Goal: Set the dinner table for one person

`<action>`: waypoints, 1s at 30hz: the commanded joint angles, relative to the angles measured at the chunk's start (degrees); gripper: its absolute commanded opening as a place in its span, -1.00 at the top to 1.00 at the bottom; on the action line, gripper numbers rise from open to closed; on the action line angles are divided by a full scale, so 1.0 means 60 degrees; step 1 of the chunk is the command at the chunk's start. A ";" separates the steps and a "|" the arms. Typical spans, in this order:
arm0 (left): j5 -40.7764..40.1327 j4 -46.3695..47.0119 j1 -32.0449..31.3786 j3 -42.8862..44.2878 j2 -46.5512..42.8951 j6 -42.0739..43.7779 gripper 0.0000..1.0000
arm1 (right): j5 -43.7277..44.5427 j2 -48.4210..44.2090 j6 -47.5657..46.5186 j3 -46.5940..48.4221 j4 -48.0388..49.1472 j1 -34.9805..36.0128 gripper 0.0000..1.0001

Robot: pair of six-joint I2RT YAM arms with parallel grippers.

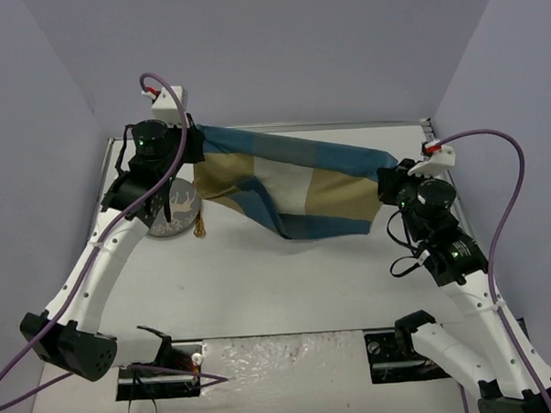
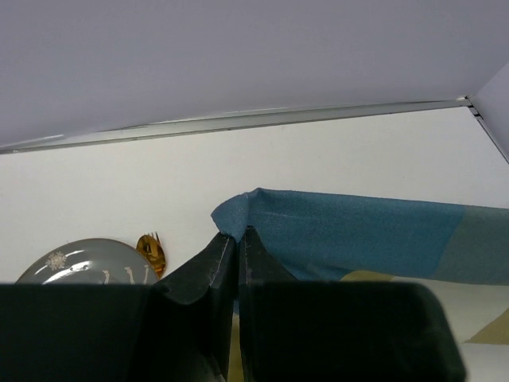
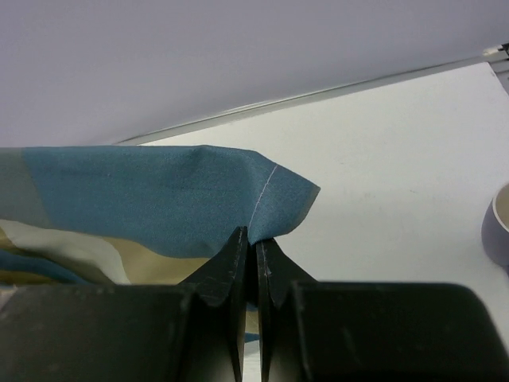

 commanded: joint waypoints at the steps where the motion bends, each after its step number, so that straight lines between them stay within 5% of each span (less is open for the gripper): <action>1: -0.0560 0.0540 0.0028 -0.0324 -0.1163 0.0584 1.00 | -0.0384 -0.0686 -0.0442 -0.0071 0.0006 0.0006 1.00; 7: -0.0577 0.0339 -0.0030 -0.0639 -0.2414 0.0914 1.00 | -0.1179 -0.1395 -0.0412 0.0175 -0.0254 0.0006 1.00; 13: -0.0446 -0.0048 -0.0053 0.0200 -0.1761 0.1158 1.00 | -0.1031 -0.1311 0.0232 0.0647 -0.0643 0.0006 1.00; 21: -0.0374 0.0581 -0.0032 0.1523 0.1655 0.1423 1.00 | 0.1417 0.0695 0.1295 0.0168 -0.1401 -0.0029 1.00; 30: -0.0590 0.0795 -0.0018 0.4247 0.6642 0.1381 1.00 | 0.1155 0.4184 0.1633 -0.0138 -0.0531 -0.1909 1.00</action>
